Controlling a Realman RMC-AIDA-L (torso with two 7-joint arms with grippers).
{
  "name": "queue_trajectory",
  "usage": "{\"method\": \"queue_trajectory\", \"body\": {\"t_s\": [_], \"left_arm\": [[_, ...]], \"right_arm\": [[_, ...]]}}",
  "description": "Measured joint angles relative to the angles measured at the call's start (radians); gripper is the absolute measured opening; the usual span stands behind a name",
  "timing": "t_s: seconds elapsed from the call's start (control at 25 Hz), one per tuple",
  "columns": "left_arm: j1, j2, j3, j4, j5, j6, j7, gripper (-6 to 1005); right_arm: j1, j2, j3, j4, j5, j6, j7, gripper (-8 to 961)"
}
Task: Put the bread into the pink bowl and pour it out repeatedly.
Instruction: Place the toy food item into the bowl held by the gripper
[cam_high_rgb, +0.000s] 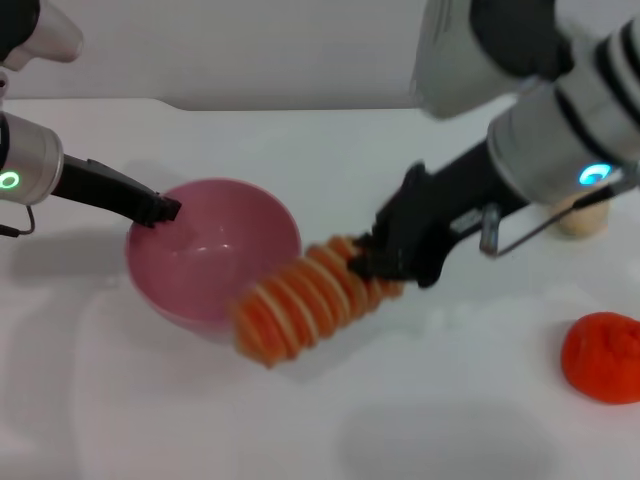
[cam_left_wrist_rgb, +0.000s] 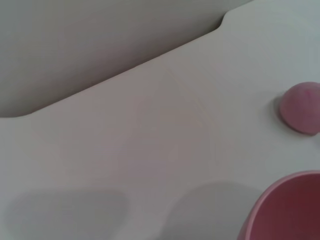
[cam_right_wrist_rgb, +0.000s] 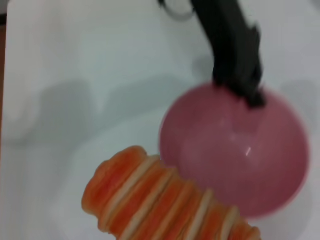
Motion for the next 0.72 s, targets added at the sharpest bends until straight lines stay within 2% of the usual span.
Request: {"method": "queue_trajectory", "body": {"t_s": [0.32, 0.52, 0.72], "left_arm": [[-0.004, -0.022, 0.0, 0.005, 0.002, 0.023, 0.0, 49], [-0.012, -0.036, 0.01, 0.013, -0.018, 0.046, 0.0, 49], [-0.023, -0.037, 0.02, 0.009, -0.085, 0.06, -0.001, 49]], "right_arm": [[0.033, -0.003, 0.065, -0.041, -0.009, 0.01, -0.014, 124], [0.029, -0.001, 0.043, -0.012, -0.021, 0.076, -0.043, 122], [0.028, 0.001, 0.013, 0.03, -0.021, 0.117, -0.056, 120]]}}
